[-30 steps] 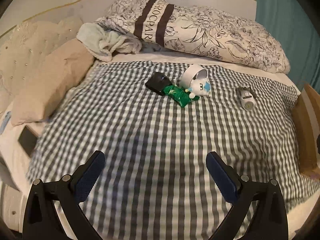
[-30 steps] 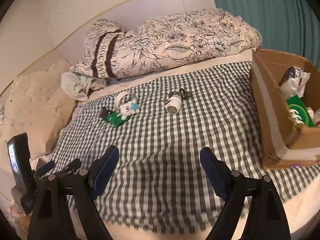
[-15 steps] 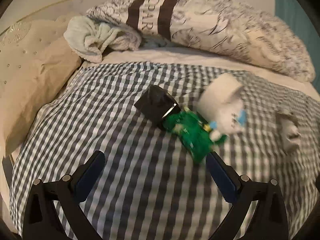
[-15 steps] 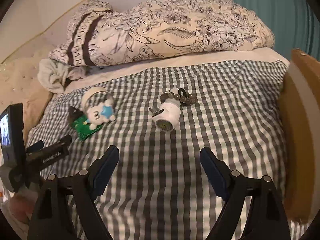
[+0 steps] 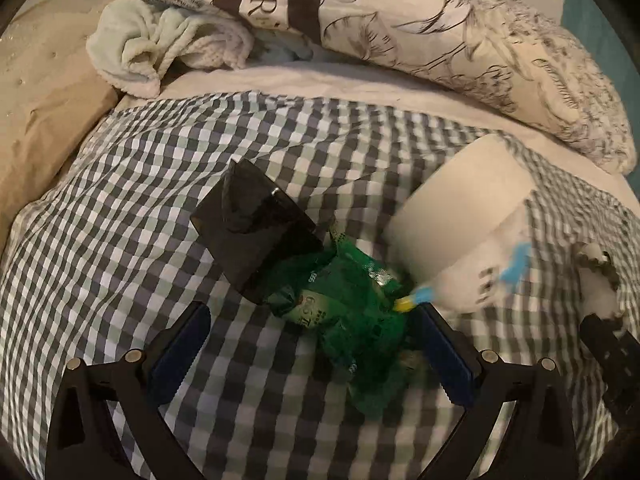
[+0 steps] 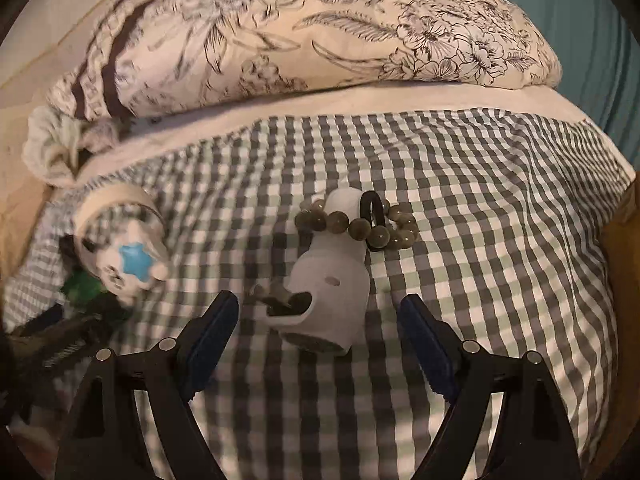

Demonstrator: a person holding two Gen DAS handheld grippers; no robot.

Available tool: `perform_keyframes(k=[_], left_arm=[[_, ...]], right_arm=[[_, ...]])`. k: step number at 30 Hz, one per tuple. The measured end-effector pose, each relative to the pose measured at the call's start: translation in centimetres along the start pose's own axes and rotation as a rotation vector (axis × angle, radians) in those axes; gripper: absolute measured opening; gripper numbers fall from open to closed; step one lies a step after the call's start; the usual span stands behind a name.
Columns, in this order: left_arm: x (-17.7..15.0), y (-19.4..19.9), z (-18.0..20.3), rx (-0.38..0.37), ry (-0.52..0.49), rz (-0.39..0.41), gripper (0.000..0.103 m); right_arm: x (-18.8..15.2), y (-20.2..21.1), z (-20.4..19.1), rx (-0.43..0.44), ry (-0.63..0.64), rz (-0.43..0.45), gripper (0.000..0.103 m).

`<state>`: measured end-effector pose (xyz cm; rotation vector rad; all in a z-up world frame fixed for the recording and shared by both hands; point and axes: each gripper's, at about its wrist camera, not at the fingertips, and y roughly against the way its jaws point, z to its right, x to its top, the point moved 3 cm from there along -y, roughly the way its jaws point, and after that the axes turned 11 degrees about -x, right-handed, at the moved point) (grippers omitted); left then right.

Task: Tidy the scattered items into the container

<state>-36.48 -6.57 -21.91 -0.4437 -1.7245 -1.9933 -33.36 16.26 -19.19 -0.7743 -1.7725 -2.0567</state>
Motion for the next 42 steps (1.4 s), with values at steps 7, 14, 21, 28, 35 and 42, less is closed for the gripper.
perform_keyframes(k=[7, 14, 21, 28, 35, 42], left_arm=[[-0.4, 1.3, -0.1, -0.047, 0.005, -0.011, 0.04], [-3.0, 5.2, -1.4, -0.007, -0.017, -0.037, 0.039], [-7.6, 9.8, -1.4, -0.004, -0.041, -0.059, 0.035], [-12.2, 14.5, -0.7, -0.006, -0.081, -0.051, 0.031], [-14.8, 17.2, 0.2, 0.011, -0.102, -0.054, 0.03], [-15.6, 16.4, 0.0, 0.013, -0.082, -0.067, 0.03]], right_arm=[[-1.0, -1.2, 1.0, 0.017, -0.035, -0.034, 0.049], [-3.9, 3.1, 2.3, 0.077, -0.038, -0.055, 0.048], [-7.9, 8.2, 4.0, 0.088, -0.047, -0.062, 0.047], [-13.1, 13.4, 5.2, 0.079, 0.003, -0.049, 0.046], [-16.6, 17.0, 6.9, 0.073, 0.012, -0.032, 0.046], [-17.8, 17.3, 7.8, 0.076, -0.006, -0.042, 0.046]])
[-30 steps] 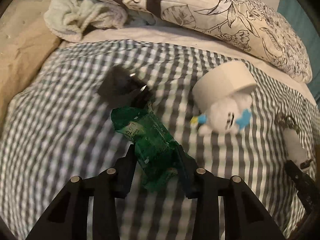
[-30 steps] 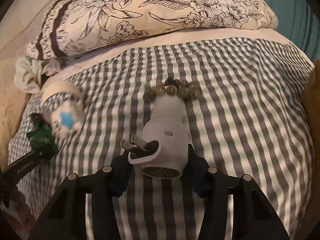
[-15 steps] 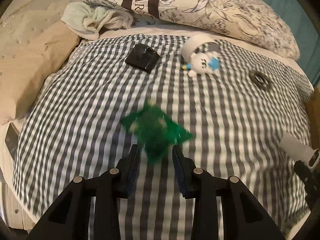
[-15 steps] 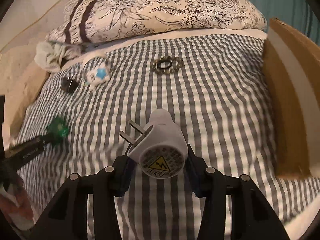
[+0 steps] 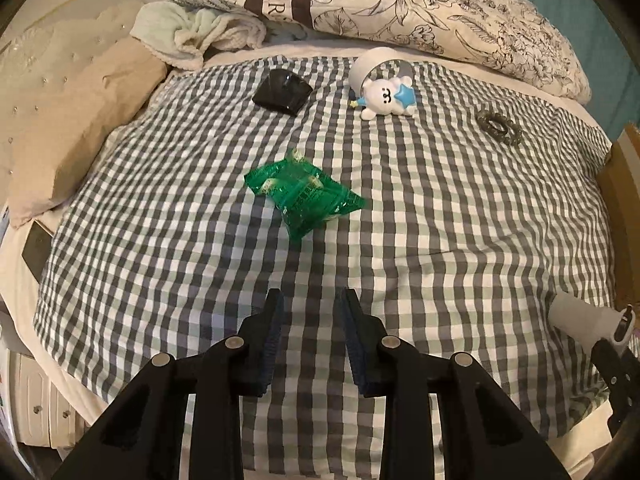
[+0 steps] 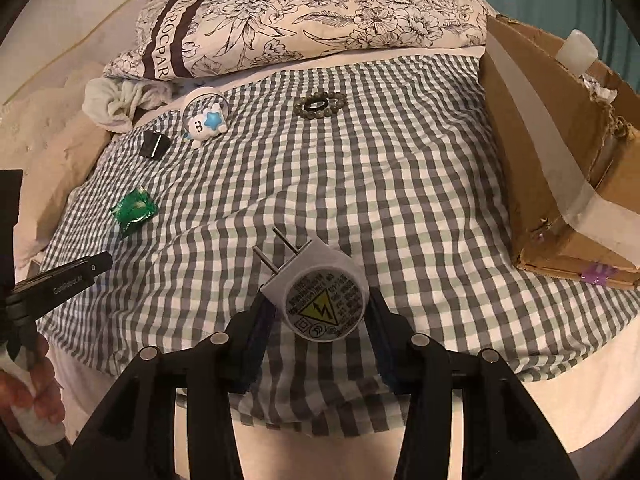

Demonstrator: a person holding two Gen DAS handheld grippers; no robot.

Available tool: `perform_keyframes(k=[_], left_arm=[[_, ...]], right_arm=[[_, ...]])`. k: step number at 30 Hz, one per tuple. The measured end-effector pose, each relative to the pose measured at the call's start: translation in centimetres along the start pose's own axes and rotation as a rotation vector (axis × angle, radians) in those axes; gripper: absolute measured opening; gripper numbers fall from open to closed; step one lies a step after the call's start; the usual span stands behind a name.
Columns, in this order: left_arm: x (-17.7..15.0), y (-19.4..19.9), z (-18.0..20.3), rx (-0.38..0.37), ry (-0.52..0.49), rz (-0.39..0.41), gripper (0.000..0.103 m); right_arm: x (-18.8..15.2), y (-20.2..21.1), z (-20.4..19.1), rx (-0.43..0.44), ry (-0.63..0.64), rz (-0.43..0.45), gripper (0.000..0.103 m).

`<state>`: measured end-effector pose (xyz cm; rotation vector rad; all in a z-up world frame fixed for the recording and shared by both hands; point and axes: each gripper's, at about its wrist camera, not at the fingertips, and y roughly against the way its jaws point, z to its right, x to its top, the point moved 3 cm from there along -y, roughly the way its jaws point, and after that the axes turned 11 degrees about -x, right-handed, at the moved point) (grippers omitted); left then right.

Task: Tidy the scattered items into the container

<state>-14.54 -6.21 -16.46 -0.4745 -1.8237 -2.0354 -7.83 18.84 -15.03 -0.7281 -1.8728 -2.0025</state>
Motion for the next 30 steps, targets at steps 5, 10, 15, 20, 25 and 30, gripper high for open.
perform_keyframes(k=[5, 10, 15, 20, 25, 30], left_arm=[[0.9, -1.0, -1.3, -0.008, 0.012, 0.01, 0.036], [2.4, -2.5, -2.2, -0.019, -0.016, 0.016, 0.067], [4.4, -4.6, -2.8, -0.038, 0.006, 0.014, 0.079], [6.2, -7.1, -2.9, -0.089, 0.059, -0.012, 0.079], [6.3, -8.9, -2.7, -0.127, 0.084, -0.003, 0.067], [5.5, -7.7, -1.9, -0.143, 0.039, 0.034, 0.039]], right_arm=[[0.1, -0.7, -0.1, -0.02, 0.016, -0.002, 0.047], [0.5, -3.2, -0.1, -0.001, -0.008, -0.035, 0.048], [0.6, -5.8, -0.8, 0.009, 0.001, -0.068, 0.048], [0.6, -7.2, -1.6, -0.009, 0.037, -0.071, 0.046], [1.0, -7.4, -1.5, 0.004, 0.048, -0.074, 0.043], [1.0, -6.9, -1.1, 0.032, 0.033, -0.071, 0.043]])
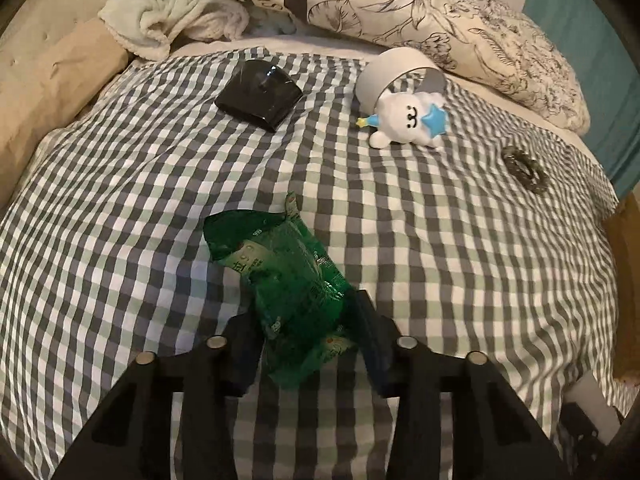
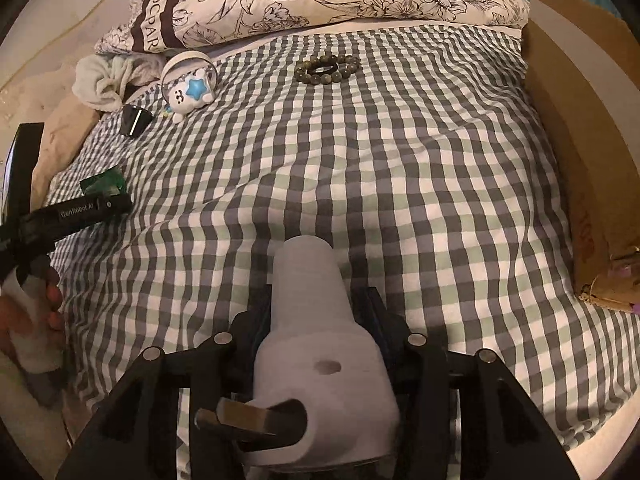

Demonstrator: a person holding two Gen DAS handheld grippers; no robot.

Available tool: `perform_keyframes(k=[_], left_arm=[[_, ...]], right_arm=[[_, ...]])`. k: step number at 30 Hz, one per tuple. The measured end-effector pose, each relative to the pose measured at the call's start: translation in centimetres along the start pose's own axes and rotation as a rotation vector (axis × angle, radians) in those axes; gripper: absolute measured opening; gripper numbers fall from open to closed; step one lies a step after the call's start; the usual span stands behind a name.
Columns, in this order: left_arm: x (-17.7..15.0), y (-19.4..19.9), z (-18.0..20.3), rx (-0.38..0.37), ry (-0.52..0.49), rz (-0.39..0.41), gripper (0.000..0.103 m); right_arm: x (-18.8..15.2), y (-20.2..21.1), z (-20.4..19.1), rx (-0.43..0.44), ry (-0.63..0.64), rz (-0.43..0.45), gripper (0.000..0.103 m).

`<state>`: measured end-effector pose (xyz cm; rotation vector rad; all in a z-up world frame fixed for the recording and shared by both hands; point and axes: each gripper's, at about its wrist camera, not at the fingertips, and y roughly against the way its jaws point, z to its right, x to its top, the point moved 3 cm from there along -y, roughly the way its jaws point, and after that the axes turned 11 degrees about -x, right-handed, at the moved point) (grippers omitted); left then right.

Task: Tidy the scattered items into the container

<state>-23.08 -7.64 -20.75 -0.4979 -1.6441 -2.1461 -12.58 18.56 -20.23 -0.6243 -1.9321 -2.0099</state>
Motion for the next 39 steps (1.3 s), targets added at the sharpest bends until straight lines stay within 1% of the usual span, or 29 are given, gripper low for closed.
perform_keyframes(k=[1, 2, 4, 7, 10, 12, 16, 21, 23, 27, 31, 33, 35, 39], left_arm=[[-0.3, 0.5, 0.1, 0.003, -0.004, 0.007, 0.032], [-0.6, 1.0, 0.3, 0.0, -0.009, 0.015, 0.032], [-1.2, 2.2, 0.6, -0.015, -0.008, 0.028, 0.031], [-2.4, 4.3, 2.1, -0.051, -0.045, 0.056, 0.031], [-3.1, 6.2, 3.5, -0.046, -0.074, 0.077, 0.031], [-3.3, 7.5, 4.5, -0.06, -0.092, 0.084, 0.031], [-3.9, 9.8, 7.4, -0.044, -0.164, 0.102, 0.031], [-5.1, 11.6, 11.0, -0.066, -0.223, 0.091, 0.031], [-5.6, 12.4, 12.9, -0.092, -0.26, 0.094, 0.031], [-5.5, 13.5, 17.3, -0.148, -0.309, 0.101, 0.031], [-4.7, 13.3, 23.3, -0.208, -0.363, 0.044, 0.031], [-4.1, 13.6, 26.9, -0.248, -0.407, 0.053, 0.031], [-3.4, 13.8, 30.2, -0.283, -0.442, 0.059, 0.031], [-2.4, 13.7, 35.6, -0.31, -0.502, 0.073, 0.031]], right_arm=[[-0.1, 0.2, 0.0, 0.004, -0.001, 0.003, 0.043], [-0.1, 0.4, 0.0, 0.005, -0.003, 0.007, 0.043], [-0.2, 1.2, 0.1, 0.013, -0.005, 0.018, 0.043], [-0.1, 2.8, 0.3, 0.018, -0.003, 0.049, 0.043], [0.0, 4.4, 0.6, 0.022, -0.01, 0.076, 0.043], [-0.1, 5.6, 0.7, 0.025, -0.012, 0.094, 0.043], [-0.2, 7.8, 0.9, 0.03, -0.014, 0.126, 0.043], [0.1, 11.0, 1.9, 0.034, -0.032, 0.176, 0.043], [0.3, 12.3, 2.6, 0.025, -0.048, 0.197, 0.043], [1.4, 15.1, 5.3, 0.007, -0.072, 0.229, 0.043], [3.1, 17.3, 8.5, -0.049, -0.086, 0.265, 0.043], [4.5, 18.5, 11.1, -0.076, -0.122, 0.302, 0.043], [5.5, 19.0, 13.4, -0.102, -0.152, 0.32, 0.043], [6.7, 19.7, 18.7, -0.162, -0.213, 0.338, 0.043]])
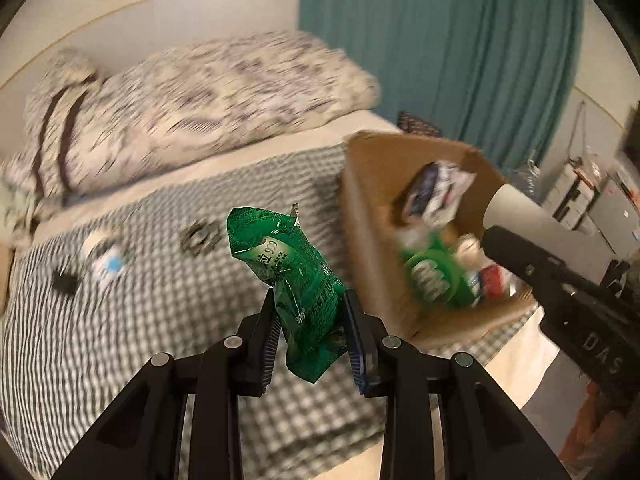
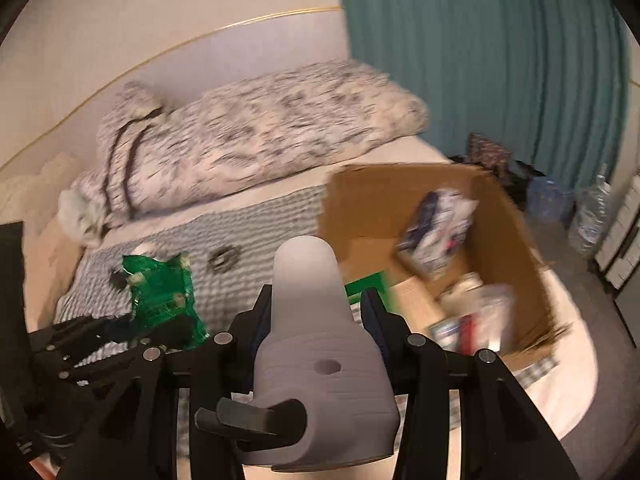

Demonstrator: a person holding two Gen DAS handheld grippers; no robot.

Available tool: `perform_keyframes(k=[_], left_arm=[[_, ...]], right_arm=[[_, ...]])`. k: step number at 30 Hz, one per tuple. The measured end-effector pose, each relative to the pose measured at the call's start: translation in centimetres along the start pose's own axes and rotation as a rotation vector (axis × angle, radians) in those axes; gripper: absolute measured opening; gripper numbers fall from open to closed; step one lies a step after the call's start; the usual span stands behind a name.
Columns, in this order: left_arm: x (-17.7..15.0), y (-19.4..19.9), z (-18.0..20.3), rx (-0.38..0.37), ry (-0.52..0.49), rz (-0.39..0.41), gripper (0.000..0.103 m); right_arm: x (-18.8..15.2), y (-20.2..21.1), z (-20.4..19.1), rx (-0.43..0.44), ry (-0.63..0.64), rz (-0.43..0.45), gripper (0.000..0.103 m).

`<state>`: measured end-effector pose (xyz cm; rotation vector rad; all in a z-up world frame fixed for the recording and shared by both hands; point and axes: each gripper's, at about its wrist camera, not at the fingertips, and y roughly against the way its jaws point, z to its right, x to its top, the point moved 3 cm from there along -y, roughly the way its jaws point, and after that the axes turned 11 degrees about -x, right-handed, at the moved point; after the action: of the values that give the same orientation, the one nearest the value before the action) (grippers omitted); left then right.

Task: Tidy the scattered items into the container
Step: 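Carry the green packet and plug adapter into the cardboard box and release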

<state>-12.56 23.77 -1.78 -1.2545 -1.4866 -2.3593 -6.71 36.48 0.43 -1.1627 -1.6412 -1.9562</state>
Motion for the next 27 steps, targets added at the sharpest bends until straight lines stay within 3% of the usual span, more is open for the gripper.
perform_keyframes(k=[6, 9, 15, 16, 17, 18, 19, 20, 22, 27], left_arm=[[4.2, -4.5, 5.3, -0.082, -0.077, -0.034, 0.031], [4.5, -8.0, 7.4, -0.067, -0.131, -0.117, 0.031], [4.0, -12.0, 9.2, -0.036, -0.19, -0.171, 0.031], [4.0, -12.0, 9.3, -0.04, -0.197, -0.17, 0.034], [3.9, -12.0, 9.4, -0.051, -0.206, -0.165, 0.044], [3.9, -11.9, 9.4, -0.047, -0.213, -0.158, 0.056], [3.9, -11.7, 9.4, -0.025, -0.226, -0.142, 0.083], [3.9, -11.4, 9.4, 0.009, -0.243, -0.119, 0.101], [4.0, -10.7, 9.2, 0.052, -0.267, -0.084, 0.102], [4.2, -8.8, 7.7, 0.084, -0.217, -0.055, 0.102]], right_arm=[[2.7, -2.2, 6.6, -0.093, -0.046, -0.015, 0.043], [3.2, -3.9, 9.3, -0.107, -0.085, -0.048, 0.043], [2.8, -7.4, 11.4, -0.088, -0.128, -0.103, 0.043], [2.8, -8.0, 11.6, -0.081, -0.137, -0.111, 0.043], [2.8, -8.4, 11.8, -0.076, -0.144, -0.119, 0.044], [2.9, -8.7, 11.8, -0.07, -0.154, -0.117, 0.055], [2.8, -8.6, 11.9, -0.07, -0.159, -0.112, 0.065], [2.9, -8.5, 12.0, -0.082, -0.167, -0.096, 0.079], [3.1, -8.1, 12.4, -0.119, -0.184, -0.063, 0.079], [3.1, -6.7, 12.2, -0.084, -0.211, -0.05, 0.08]])
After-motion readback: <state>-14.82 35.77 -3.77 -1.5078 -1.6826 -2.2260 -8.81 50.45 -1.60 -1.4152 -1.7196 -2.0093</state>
